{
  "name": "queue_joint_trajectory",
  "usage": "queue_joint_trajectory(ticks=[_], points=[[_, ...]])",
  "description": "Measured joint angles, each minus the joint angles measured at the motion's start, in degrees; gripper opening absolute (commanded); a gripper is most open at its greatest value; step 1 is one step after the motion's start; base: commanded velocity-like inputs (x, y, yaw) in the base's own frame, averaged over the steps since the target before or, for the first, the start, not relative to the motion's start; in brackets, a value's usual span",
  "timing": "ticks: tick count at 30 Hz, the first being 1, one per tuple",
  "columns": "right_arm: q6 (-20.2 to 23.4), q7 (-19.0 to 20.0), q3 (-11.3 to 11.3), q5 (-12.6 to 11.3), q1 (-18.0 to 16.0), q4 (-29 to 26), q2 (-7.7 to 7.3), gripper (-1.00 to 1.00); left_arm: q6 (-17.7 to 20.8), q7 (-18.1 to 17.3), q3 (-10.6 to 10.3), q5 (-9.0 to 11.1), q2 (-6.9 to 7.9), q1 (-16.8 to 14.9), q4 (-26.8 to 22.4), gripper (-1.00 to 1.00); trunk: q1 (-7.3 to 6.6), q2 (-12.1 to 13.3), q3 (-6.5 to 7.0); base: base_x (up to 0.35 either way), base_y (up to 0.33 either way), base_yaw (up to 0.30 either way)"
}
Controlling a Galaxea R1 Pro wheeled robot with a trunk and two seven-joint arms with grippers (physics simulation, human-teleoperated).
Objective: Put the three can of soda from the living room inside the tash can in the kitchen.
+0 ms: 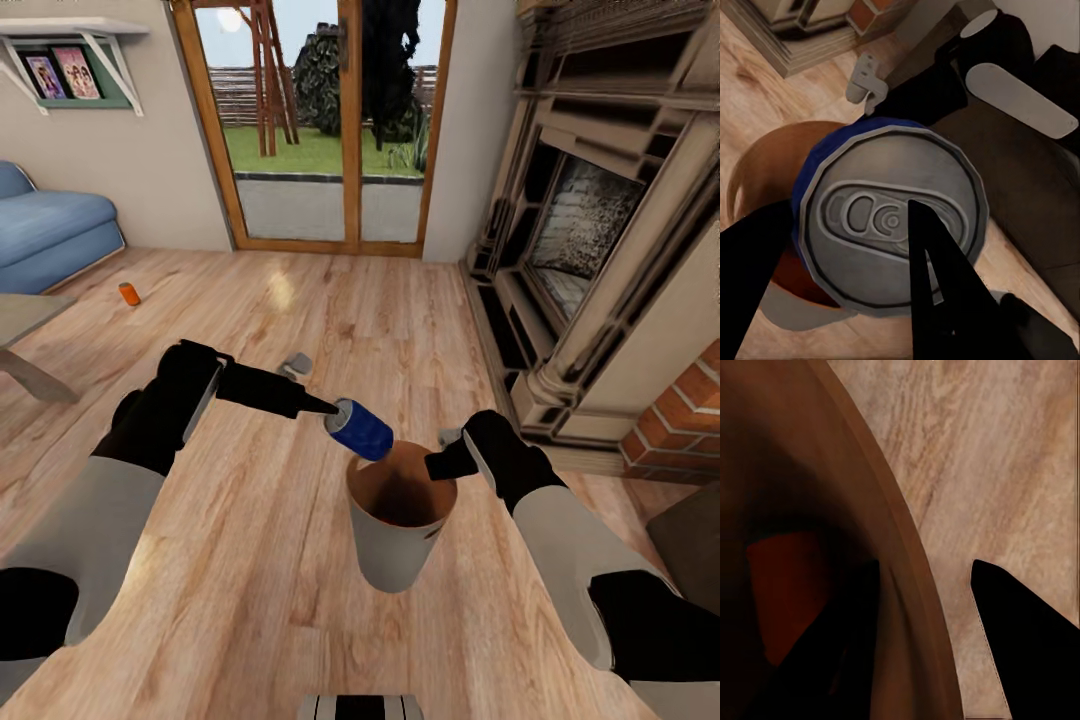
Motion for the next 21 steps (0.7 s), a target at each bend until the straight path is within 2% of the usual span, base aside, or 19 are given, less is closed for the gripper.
queue_joint_trajectory(ticks=[2, 4, 6, 7, 12, 14, 20, 21], points=[[-0.10, -0.01, 0.06, 0.79, -0.39, 0.63, 0.47, -1.00, 0.00, 1.18, -0.24, -2.02, -2.27, -0.08, 1.51, -1.00, -0.44, 0.80, 0.36, 0.000, 0.000, 0.000], [-0.05, -0.03, 0.07, 0.45, -0.52, 0.84, 0.99, -1.00, 0.00, 1.68, -0.36, -3.49, -3.76, -0.10, 2.23, -1.00, -0.66, 1.22, 0.54, 0.000, 0.000, 0.000], [0.06, -0.09, 0.06, -0.21, -0.59, 0.97, 1.46, -1.00, 0.00, 1.98, -0.50, -5.28, -4.69, -0.10, 2.64, -1.00, -0.66, 1.22, 0.54, 0.000, 0.000, 0.000], [-0.01, -0.21, 0.10, 0.38, -0.64, 1.03, 2.07, -1.00, -0.02, 2.15, -0.63, -6.76, -5.16, -0.08, 2.85, -1.00, -0.66, 1.22, 0.54, 0.000, 0.000, 0.000], [0.02, -0.52, 0.14, 0.25, -0.74, 1.06, 3.55, -1.00, 0.00, 2.73, -1.55, -8.41, -6.26, 0.02, 3.01, -1.00, -0.66, 1.22, 0.54, 0.000, 0.000, 0.000], [-0.01, -0.63, 0.16, 0.50, -1.11, 1.08, 4.00, -1.00, 0.00, 4.35, -3.07, -9.87, -7.41, 0.06, 3.10, -1.00, -0.66, 1.22, 0.54, 0.000, 0.000, 0.000], [-0.04, -0.75, 1.11, 0.80, -1.66, 1.16, 4.21, -1.00, 0.00, 6.85, -4.98, -11.16, -8.35, 0.34, 3.09, -1.00, -0.66, 1.22, 0.54, 0.000, 0.000, 0.000], [-0.05, -0.71, 1.16, 0.83, -1.70, 1.17, 4.17, -1.00, 0.00, 6.98, -6.09, -11.24, -8.43, 0.41, 3.06, -1.00, -0.66, 1.22, 0.54, 0.000, 0.000, 0.000]])
